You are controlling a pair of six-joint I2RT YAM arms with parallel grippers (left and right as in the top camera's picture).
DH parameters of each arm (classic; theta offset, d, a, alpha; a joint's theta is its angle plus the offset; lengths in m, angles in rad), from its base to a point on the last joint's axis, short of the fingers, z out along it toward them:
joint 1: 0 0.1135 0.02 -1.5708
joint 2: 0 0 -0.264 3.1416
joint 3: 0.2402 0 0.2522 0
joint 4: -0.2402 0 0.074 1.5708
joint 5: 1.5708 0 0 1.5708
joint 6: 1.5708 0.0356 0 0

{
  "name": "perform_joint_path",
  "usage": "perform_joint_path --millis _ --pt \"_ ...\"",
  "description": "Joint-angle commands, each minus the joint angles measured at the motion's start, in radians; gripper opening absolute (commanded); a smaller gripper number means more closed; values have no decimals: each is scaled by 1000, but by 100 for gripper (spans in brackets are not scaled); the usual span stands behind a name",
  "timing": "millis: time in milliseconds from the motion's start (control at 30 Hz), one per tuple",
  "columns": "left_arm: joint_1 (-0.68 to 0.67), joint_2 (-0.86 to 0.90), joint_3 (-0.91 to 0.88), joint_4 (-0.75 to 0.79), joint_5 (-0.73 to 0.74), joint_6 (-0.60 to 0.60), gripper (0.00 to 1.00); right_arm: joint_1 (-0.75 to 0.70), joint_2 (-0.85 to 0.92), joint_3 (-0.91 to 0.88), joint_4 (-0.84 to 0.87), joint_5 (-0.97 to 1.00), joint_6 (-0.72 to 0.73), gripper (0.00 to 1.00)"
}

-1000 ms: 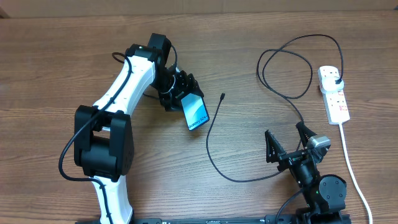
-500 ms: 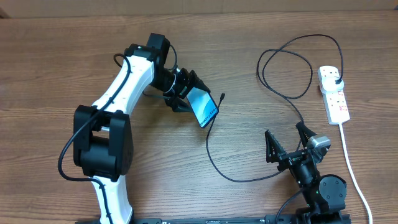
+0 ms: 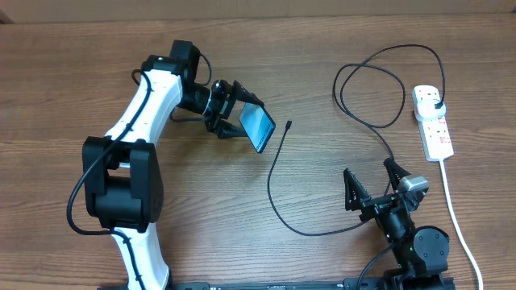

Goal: Plug charger to phone and switch on socket
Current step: 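Lift the phone with the left gripper and tilt it upright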

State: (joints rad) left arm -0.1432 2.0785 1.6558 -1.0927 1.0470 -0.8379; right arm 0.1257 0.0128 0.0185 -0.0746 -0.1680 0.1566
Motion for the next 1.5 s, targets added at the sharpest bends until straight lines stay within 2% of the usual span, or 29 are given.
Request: perform_joint_path --millis 0,333,433,567,867,1267,1467 --pt "14 5 28 -4 76 -31 61 -3 -10 -11 5 10 -2 100" --pt "19 5 28 -3 69 -26 64 -3 -10 -11 5 10 -2 100" --pt "19 5 28 -3 73 -28 71 -3 -10 -11 5 10 -2 100" --pt "19 5 28 -3 85 -81 71 -3 -10 -11 5 10 -2 100" --pt "19 5 28 -3 234 -173 68 -3 -10 -11 5 10 -2 100" --pt "19 5 28 -8 237 -356 66 -3 -10 -11 5 10 -2 100" --pt "19 5 28 -8 233 -363 66 -3 -10 -11 5 10 -2 100"
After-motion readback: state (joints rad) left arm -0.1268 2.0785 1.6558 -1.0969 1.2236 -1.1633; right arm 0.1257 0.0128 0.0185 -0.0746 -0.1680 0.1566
